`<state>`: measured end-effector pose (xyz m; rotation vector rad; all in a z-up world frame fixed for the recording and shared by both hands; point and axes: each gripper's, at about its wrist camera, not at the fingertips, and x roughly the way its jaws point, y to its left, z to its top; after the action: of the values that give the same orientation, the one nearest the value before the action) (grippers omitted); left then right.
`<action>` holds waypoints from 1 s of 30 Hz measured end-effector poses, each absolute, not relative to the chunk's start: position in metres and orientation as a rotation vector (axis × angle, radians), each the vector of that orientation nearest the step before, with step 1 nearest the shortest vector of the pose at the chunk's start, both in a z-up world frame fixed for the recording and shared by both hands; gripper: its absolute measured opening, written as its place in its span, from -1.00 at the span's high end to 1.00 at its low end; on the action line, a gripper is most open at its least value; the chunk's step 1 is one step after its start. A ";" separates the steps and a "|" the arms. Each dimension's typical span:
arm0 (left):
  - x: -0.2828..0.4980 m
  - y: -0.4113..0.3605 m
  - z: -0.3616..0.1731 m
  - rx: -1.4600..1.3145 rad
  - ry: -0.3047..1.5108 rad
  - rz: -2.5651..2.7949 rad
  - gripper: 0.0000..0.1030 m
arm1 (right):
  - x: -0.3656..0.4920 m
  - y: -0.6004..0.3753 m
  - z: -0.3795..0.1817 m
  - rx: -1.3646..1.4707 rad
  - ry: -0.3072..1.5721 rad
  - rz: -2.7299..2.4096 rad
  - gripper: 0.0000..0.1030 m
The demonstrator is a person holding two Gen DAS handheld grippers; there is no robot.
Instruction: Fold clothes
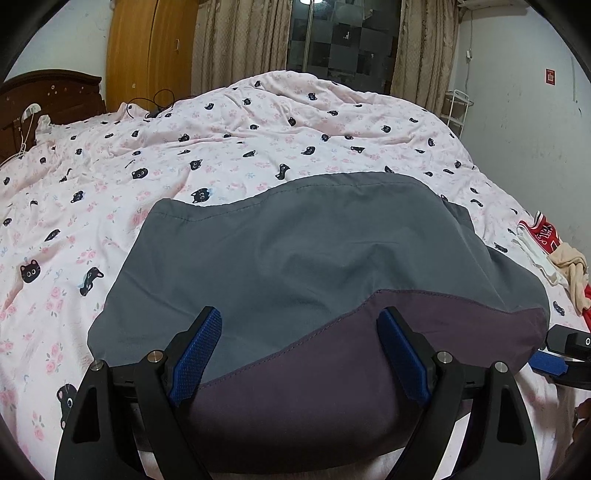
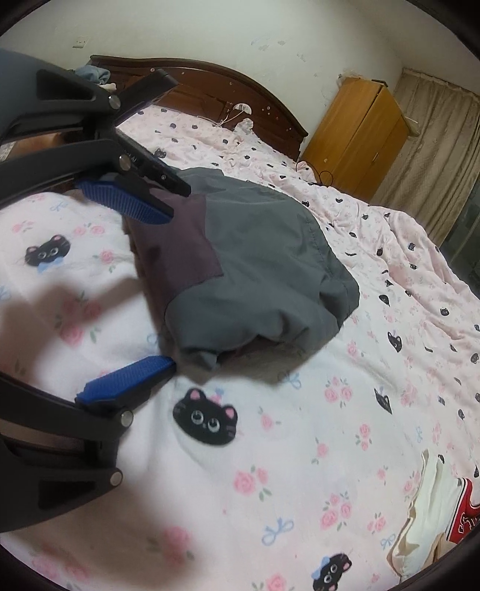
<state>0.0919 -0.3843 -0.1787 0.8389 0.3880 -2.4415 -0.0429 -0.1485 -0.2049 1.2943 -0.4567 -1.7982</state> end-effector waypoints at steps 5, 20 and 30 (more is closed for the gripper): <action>0.093 -0.385 -0.179 0.839 0.392 -2.441 -0.67 | -0.041 -0.162 -0.206 1.293 -0.428 -1.797 -0.48; 0.092 -0.386 -0.180 0.841 0.405 -2.434 -0.74 | -0.043 -0.179 -0.208 1.277 -0.367 -1.840 -0.61; 0.093 -0.389 -0.182 0.837 0.427 -2.437 -0.78 | -0.044 -0.195 -0.209 1.208 -0.340 -1.853 -0.79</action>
<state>0.0930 -0.3893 -0.1820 0.8368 0.4270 -2.4369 -0.0437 -0.1948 -0.2086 1.2080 -0.3401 -1.8528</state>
